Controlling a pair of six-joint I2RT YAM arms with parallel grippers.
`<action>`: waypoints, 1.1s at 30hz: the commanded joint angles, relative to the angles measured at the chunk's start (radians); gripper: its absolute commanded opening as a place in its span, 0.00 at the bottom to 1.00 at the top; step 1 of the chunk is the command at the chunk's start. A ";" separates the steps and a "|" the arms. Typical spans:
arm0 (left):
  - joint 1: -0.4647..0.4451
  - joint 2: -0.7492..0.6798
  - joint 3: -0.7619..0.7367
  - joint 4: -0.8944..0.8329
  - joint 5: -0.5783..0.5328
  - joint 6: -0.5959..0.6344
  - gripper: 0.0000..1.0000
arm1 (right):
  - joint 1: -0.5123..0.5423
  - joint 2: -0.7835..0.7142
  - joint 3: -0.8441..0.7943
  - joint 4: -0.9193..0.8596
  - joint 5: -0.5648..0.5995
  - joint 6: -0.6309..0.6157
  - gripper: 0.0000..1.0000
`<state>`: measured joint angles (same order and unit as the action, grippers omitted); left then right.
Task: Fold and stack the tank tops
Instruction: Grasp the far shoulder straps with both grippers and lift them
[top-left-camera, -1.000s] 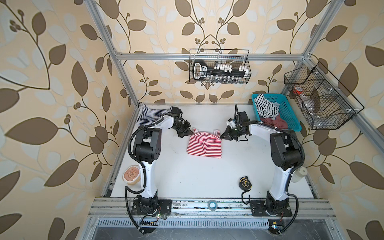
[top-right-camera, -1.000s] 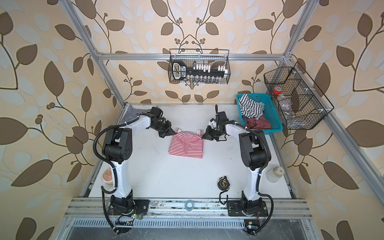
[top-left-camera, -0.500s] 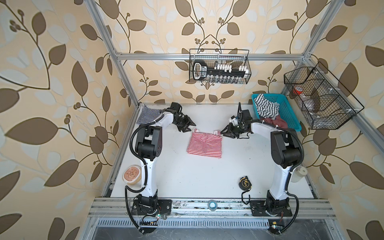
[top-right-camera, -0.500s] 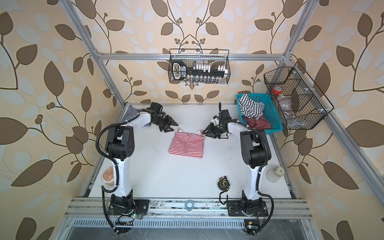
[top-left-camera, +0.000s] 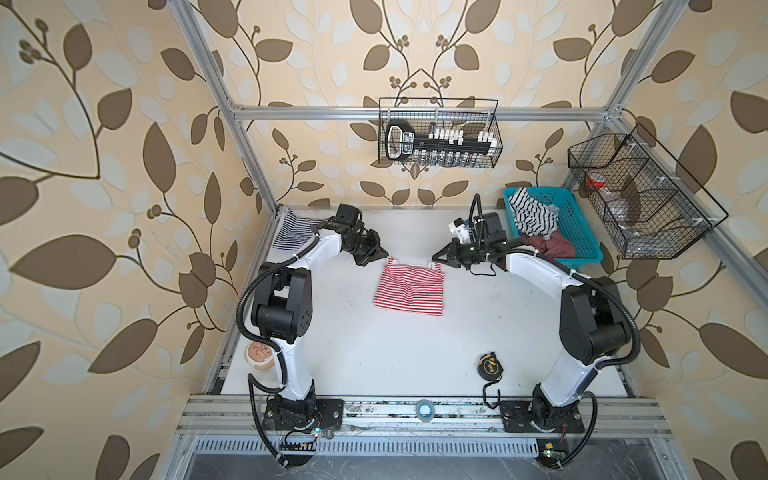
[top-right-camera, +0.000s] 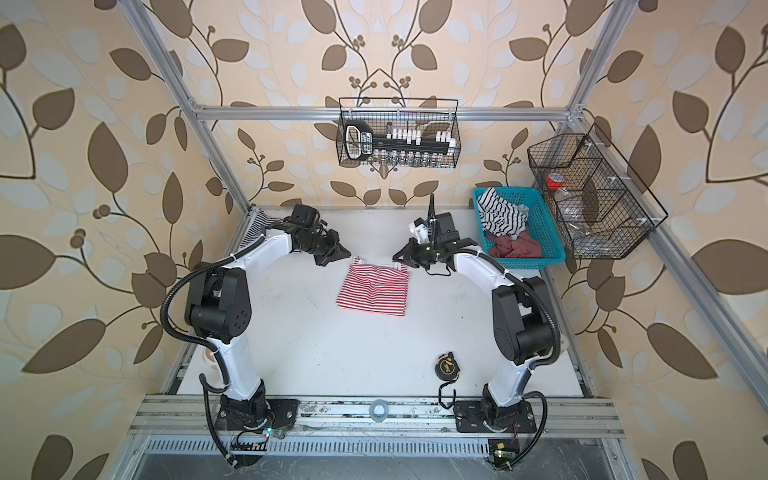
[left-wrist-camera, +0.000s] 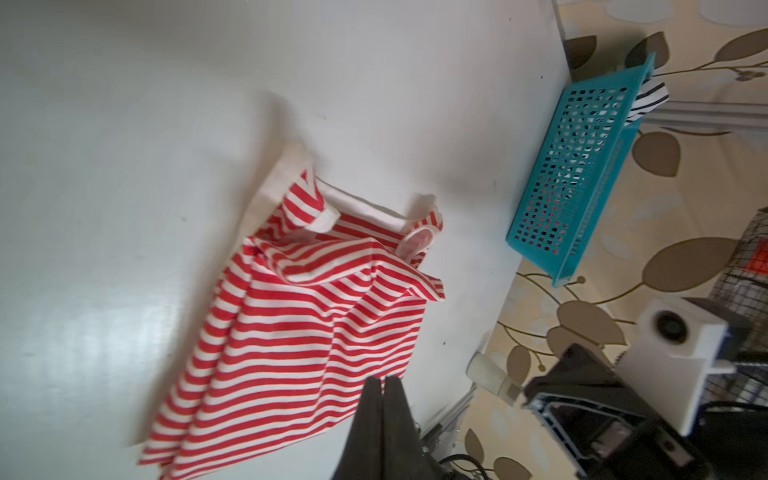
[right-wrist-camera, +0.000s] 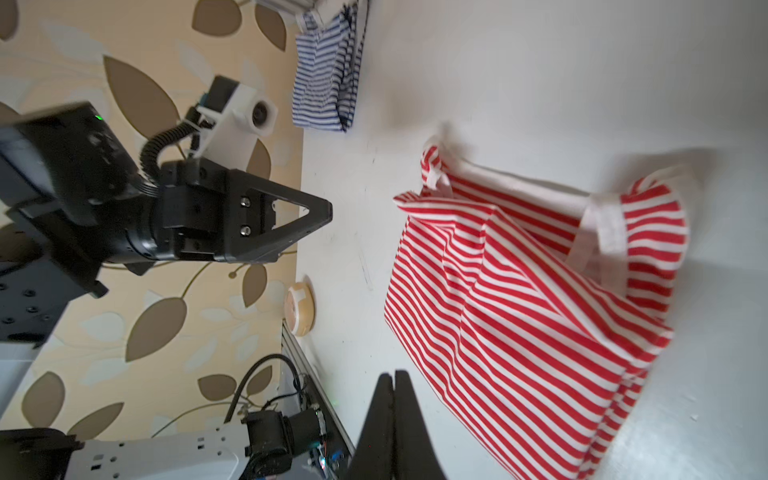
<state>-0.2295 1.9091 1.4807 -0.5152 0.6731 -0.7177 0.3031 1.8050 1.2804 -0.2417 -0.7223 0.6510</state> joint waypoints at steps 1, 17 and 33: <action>-0.037 0.015 -0.022 0.047 0.066 -0.009 0.00 | 0.019 0.085 -0.017 0.092 -0.047 0.056 0.00; -0.008 0.290 0.106 0.059 0.104 0.018 0.00 | -0.042 0.325 0.063 0.116 -0.091 0.059 0.00; 0.061 0.332 0.135 0.072 0.123 0.024 0.00 | -0.107 0.462 0.109 0.059 -0.081 0.007 0.00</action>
<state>-0.1841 2.2490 1.5967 -0.4492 0.7826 -0.7097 0.2005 2.2173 1.3788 -0.1452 -0.8379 0.6785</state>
